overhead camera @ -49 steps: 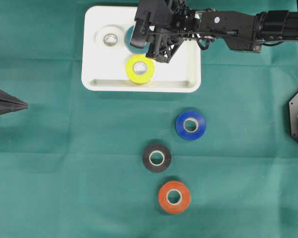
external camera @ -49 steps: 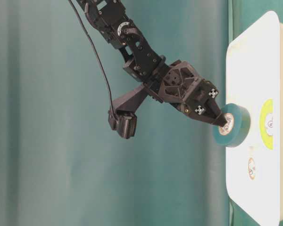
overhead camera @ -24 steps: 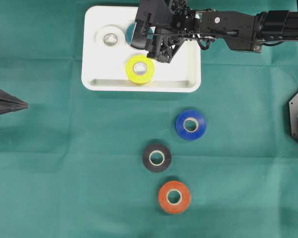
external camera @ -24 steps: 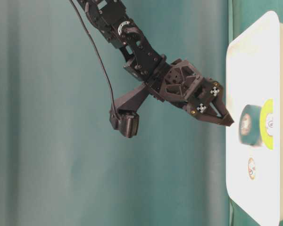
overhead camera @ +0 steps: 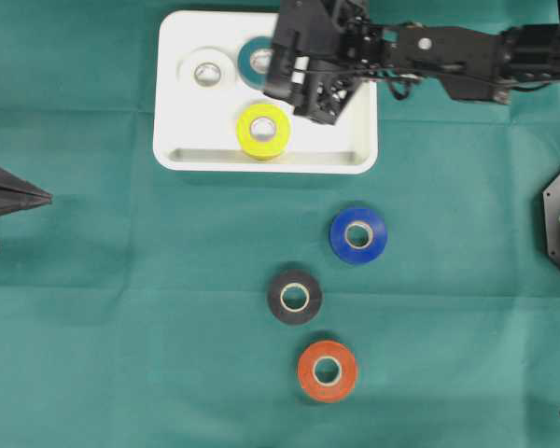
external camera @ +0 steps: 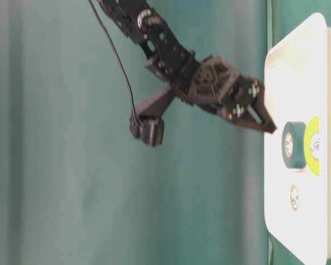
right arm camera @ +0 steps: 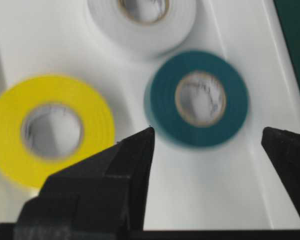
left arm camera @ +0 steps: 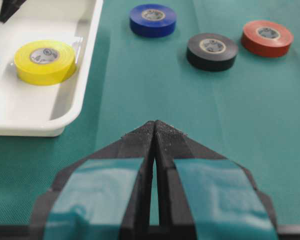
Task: Put the tape into the white case with the right arm.
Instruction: 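Release the teal tape in the tray and withdraw right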
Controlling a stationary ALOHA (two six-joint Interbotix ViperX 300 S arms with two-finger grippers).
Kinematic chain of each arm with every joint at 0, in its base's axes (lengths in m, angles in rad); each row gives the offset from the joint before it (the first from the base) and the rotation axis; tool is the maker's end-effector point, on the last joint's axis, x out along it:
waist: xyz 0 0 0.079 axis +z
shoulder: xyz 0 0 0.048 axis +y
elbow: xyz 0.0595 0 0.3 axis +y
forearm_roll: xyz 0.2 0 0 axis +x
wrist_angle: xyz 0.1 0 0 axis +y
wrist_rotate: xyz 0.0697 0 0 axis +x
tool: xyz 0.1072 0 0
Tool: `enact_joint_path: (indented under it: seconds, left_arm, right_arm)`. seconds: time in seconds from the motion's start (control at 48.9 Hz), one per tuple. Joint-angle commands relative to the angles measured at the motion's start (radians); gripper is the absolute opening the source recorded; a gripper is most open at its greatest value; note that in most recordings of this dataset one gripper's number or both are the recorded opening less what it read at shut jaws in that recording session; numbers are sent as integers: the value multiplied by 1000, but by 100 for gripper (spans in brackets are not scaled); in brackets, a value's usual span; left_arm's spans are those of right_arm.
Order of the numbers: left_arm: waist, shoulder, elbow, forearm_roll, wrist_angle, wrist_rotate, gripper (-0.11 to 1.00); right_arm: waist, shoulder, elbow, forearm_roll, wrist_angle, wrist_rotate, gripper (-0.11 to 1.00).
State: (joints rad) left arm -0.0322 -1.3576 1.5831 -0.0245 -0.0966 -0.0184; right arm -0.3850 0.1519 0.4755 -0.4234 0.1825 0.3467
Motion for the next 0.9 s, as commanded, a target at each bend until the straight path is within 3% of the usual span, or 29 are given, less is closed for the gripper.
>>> enact_joint_path:
  seconds: [0.0,0.225,0.573,0.88]
  left_arm:
    - [-3,8,-11,2,-5,-2,0]
    - [-2,8,-11,0,-5,0,0]
    - [-2,8,-11,2,-5,0,0]
    - [-2,8,-11,2,-5,0,0]
  right_arm:
    - [0,-91,41,-3,-8,2,76]
    - [0,-239,212,-3,-49,3,76]
    - [0,-436,488,-3,-262,3,75]
    - [0,-640,681,2,-273,11,75]
